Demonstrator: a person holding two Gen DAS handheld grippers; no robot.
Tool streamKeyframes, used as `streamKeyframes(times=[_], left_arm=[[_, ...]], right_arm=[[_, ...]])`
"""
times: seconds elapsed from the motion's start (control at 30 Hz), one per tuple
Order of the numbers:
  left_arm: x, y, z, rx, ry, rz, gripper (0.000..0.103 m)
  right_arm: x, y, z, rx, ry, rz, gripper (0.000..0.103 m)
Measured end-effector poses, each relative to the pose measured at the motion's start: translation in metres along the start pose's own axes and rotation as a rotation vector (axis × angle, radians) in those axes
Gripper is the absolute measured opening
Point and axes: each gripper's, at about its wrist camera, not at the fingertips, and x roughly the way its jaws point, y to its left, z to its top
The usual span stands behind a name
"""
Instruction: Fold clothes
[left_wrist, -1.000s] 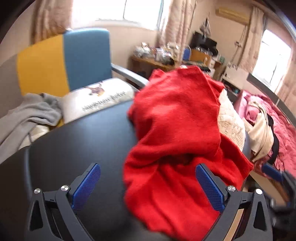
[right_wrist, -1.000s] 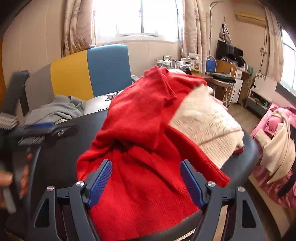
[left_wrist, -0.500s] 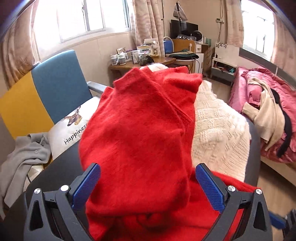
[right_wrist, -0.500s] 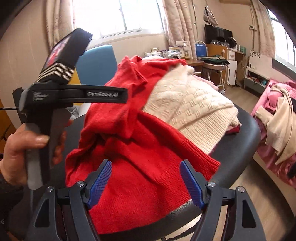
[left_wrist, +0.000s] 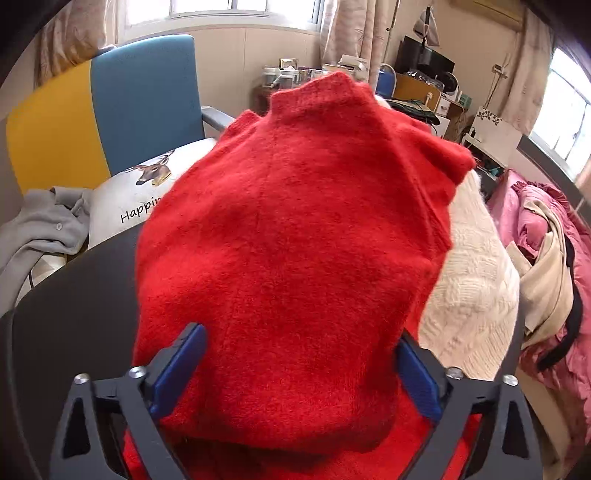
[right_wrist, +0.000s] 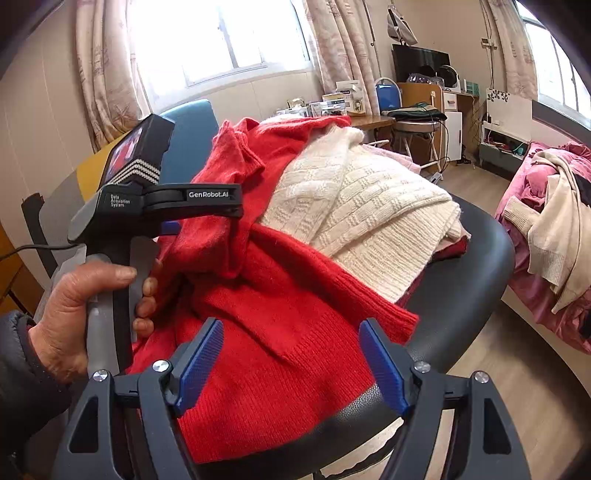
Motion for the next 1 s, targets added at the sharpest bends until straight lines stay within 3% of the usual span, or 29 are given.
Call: streamKeyframes(times=[0.07,0.1,0.2,0.33,0.5,0.87,0.97,1.0], left_arm=[[0.002,0.004,0.002,-0.011,0.003,-0.002,0.056],[-0.001,0.006,0.004,-0.015,0.0,-0.011,0.036],[-0.009,0.023,0.007,-0.066,-0.01,-0.054,0.018],[-0.032,0.069,0.0,-0.194,-0.057,-0.116,0.016],[-0.073,0.155,-0.041,-0.366,-0.088,-0.147,0.015],[-0.092,0.27,-0.178,-0.6,0.049,-0.082,0.016],[-0.094,0.293,-0.217,-0.665,0.101,-0.085,0.026],[-0.099,0.297,-0.225,-0.665,0.101,-0.078,0.035]], right_arm=[[0.003,0.0,-0.001,-0.006,0.01,0.003,0.074],[0.005,0.0,-0.002,-0.006,0.016,0.008,0.072],[0.007,0.002,-0.005,-0.01,0.029,0.016,0.069],[0.008,0.006,-0.007,-0.03,0.034,0.027,0.064],[0.012,0.016,-0.012,-0.057,0.058,0.057,0.062],[0.019,0.056,-0.019,-0.064,0.128,0.176,0.062],[0.021,0.065,-0.016,-0.04,0.155,0.257,0.062],[0.023,0.069,-0.015,-0.033,0.165,0.284,0.062]])
